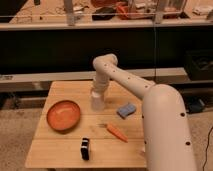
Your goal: Place the ceramic cup over the eraser
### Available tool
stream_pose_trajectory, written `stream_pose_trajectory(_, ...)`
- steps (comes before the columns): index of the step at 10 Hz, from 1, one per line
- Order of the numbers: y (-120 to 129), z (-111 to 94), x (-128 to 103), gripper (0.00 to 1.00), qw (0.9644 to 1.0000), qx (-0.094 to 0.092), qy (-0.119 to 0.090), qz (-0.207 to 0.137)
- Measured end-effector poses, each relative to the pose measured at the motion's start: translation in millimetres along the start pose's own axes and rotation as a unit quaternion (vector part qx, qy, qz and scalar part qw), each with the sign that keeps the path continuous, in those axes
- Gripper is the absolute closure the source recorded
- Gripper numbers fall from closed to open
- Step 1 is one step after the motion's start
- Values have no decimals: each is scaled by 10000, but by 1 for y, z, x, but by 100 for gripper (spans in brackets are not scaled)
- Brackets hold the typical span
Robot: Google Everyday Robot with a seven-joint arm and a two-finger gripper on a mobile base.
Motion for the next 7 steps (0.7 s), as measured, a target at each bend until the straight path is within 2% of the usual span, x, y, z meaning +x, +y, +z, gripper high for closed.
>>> stream_pose_trajectory(7,3,0,-2,94,10000,-26,9,-60)
